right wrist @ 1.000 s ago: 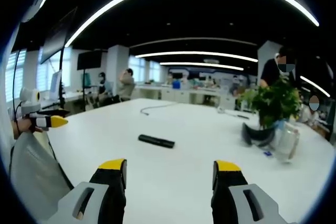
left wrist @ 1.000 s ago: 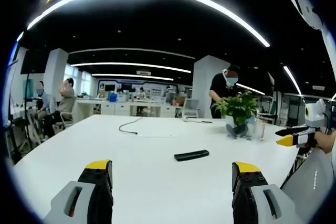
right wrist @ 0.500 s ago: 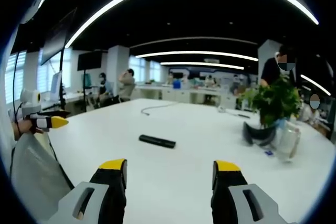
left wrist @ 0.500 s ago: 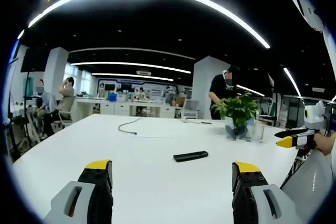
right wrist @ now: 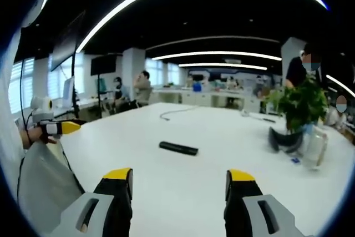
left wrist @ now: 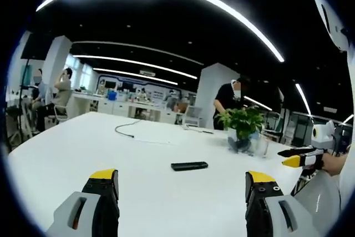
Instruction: Press the specified remote control buttons in sequence, fully releasing each button before pressing the next.
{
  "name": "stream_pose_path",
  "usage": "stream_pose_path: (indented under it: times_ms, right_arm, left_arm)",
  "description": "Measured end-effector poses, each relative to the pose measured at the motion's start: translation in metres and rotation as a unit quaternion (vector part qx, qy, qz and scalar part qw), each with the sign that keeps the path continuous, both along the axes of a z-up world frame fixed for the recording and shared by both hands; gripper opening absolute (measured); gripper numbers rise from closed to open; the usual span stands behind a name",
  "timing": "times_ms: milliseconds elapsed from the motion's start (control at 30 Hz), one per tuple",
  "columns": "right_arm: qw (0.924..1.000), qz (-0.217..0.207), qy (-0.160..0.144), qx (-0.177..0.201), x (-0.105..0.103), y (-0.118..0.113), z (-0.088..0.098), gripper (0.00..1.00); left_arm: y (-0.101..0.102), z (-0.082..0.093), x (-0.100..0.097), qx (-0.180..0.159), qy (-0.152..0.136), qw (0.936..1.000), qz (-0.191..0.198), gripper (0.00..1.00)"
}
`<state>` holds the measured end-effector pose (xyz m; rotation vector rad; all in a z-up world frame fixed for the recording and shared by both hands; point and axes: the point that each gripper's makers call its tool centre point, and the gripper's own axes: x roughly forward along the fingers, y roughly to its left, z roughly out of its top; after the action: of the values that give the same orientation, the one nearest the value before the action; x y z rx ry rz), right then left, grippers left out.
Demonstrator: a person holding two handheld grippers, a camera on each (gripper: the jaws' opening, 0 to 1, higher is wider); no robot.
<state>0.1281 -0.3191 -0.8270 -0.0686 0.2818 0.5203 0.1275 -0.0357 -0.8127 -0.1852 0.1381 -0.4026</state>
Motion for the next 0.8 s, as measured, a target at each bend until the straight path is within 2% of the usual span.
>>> stream_pose_path:
  times_ms: [133,333,433,533,600,733,800]
  right_arm:
    - [1.0,-0.006,0.001,0.007,0.0,-0.002,0.002,0.64]
    - [0.9999,-0.006,0.012,-0.001,0.001,-0.002,-0.004,0.62]
    - [0.9996,-0.008,0.02,-0.017,0.001,-0.003,-0.01,0.6]
    - [0.9995,-0.012,0.021,-0.022,0.0,-0.006,-0.011,0.59]
    - [0.9995,-0.016,0.017,-0.023,0.001,-0.007,-0.01,0.58]
    - [0.9992,-0.017,0.012,-0.033,0.0,-0.008,-0.01,0.56]
    - [0.9976,-0.023,0.026,-0.061,-0.001,-0.013,-0.018,0.53]
  left_arm:
    - [-0.001,0.001,-0.003,0.003,0.007,0.9999,-0.013,0.97]
    - [0.006,0.002,0.007,0.042,0.029,0.998,-0.038,0.94]
    - [0.004,-0.002,0.014,0.057,0.041,0.9959,-0.058,0.92]
    - [-0.006,-0.015,0.022,0.078,0.068,0.9901,-0.094,0.89]
    - [-0.01,-0.015,0.031,0.076,0.068,0.9896,-0.102,0.87]
    - [-0.021,-0.016,0.044,0.068,0.084,0.9859,-0.128,0.84]
    - [-0.026,-0.017,0.052,0.072,0.094,0.9829,-0.141,0.82]
